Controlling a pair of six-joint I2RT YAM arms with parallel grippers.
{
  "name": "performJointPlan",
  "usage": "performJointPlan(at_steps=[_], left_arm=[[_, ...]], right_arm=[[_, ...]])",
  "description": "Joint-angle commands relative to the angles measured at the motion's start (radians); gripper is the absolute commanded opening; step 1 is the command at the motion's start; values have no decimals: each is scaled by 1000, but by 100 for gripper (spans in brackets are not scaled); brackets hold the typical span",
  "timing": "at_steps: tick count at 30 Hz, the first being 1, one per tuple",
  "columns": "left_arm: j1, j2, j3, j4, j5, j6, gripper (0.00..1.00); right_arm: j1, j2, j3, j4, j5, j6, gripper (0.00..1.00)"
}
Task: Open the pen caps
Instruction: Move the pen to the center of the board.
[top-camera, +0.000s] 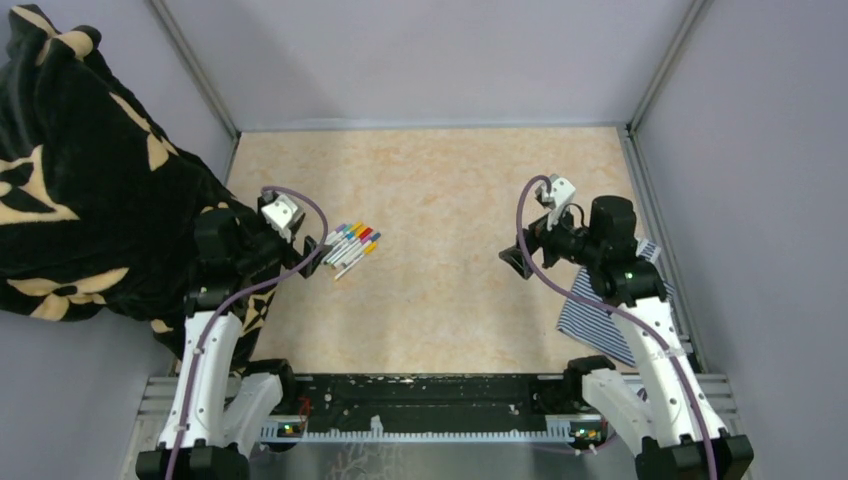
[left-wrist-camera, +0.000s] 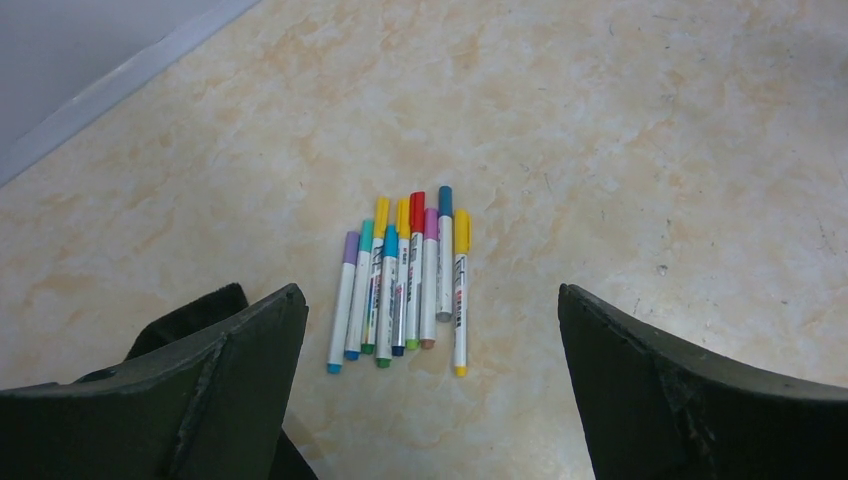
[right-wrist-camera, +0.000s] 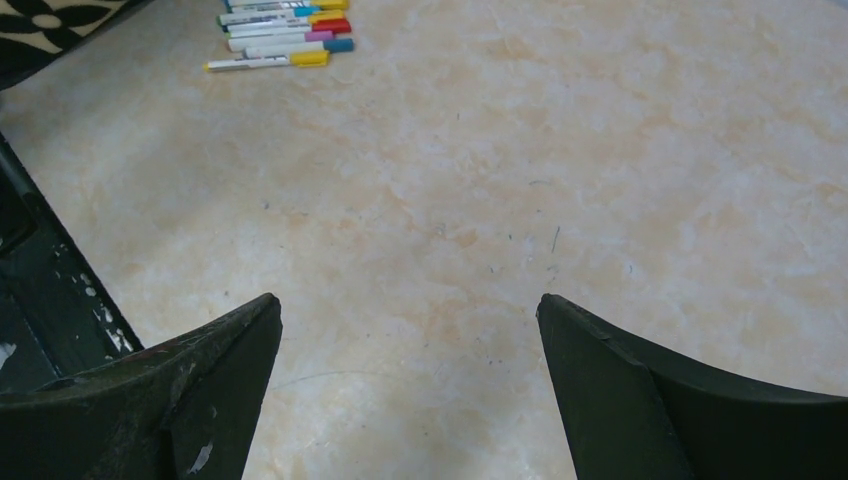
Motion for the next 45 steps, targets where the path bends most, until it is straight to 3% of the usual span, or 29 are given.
performJointPlan(at_steps=[1, 9, 18, 29, 45], left_arm=[[5, 51, 56, -15, -17, 58, 100], [-9, 137, 59, 1, -28, 92, 100], [-62, 274, 52, 55, -125, 63, 100], [-71, 405, 19, 137, -236, -16, 100], [-73, 708, 151, 135, -171, -21, 99]], right_arm=[[35, 90, 96, 16, 105, 14, 99], [226, 284, 223, -61, 339, -91, 99], [382, 455, 296, -73, 384, -112, 99], [394, 504, 186, -3, 305, -132, 99], [395, 533, 138, 44, 305, -116, 99]])
